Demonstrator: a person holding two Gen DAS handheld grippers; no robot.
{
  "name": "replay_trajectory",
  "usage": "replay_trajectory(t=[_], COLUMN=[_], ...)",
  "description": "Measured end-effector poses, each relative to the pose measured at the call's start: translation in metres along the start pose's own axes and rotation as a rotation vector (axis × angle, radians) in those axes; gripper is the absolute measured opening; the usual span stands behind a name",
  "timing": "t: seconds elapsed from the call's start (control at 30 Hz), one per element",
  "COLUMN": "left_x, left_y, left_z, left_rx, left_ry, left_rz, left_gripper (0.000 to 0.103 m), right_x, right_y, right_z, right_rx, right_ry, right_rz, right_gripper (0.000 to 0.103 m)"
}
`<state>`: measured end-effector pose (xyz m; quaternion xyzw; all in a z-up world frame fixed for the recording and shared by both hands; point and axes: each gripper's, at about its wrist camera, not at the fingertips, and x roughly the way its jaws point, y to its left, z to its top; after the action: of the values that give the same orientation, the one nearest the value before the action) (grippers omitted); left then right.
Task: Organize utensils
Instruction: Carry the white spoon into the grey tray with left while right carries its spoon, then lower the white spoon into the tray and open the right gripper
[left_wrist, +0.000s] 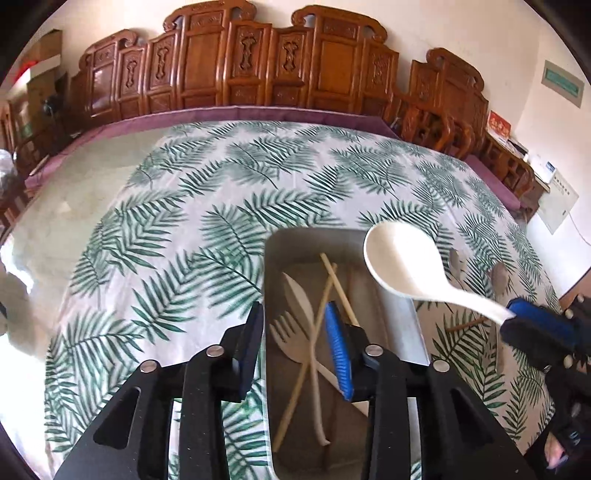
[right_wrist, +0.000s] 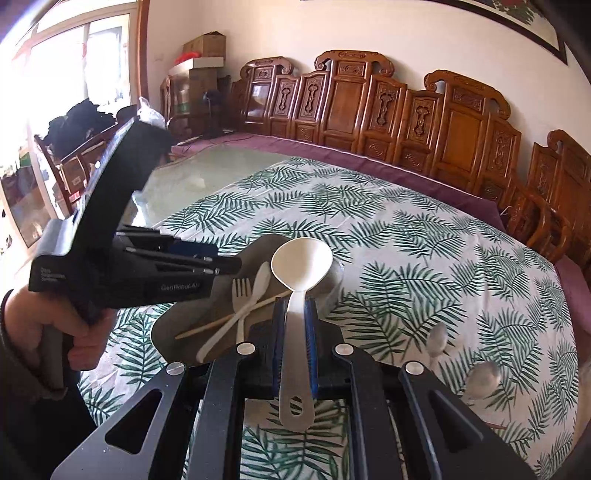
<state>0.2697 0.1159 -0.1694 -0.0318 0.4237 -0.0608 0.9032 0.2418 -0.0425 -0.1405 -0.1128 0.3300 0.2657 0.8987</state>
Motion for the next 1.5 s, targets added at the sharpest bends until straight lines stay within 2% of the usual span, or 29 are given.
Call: replay_trajectory(t=[0.47,0.6,0.77,0.97,1.27,1.33,1.47,1.5], left_x=[-0.016,-0.016,-0.016,-0.015,-0.013,-0.013,-0.015,-0.015], left_y=[0.047,0.051,0.052,0.051,0.05,0.048,0.042,0.039], left_z=[0.013,0.012,0.012,0.012,0.012,0.012,0.011,0.011], left_rx=[-0.099,-0.104,-0.106,-0.098,-0.095,-0.091,-0.083,-0.079], left_ry=[-0.049,-0.047,-0.046,-0.045,-0.045,-0.043,-0.047,-0.048], left_rz=[0.044,0.053,0.054,0.058,0.06,0.062,0.054,0.05], left_gripper=[0.035,0.035,0.035,0.035,0.036,0.036,0.036,0.04], right_x=[0.054,0.072,0.086,0.087,0.086,0.083,0.069,0.061], right_y=[0.019,0.017,0.015,0.016,0.016,0.018,0.014,0.012], right_z=[0.007,0.008,0.005,-0.001,-0.007,-0.008,-0.008,-0.008], right_rx=[0.003,0.031,0.087,0.127,0.197,0.189,0.185,0.176], right_ry=[0.067,0.089,0.113,0.124,0.16,0.153,0.128,0.114], right_rz=[-0.003,-0.021,-0.004,0.025,0.154,0.168,0.187,0.185], right_gripper=[0.013,0.013,0.013,0.014,0.018,0.022,0.023,0.023])
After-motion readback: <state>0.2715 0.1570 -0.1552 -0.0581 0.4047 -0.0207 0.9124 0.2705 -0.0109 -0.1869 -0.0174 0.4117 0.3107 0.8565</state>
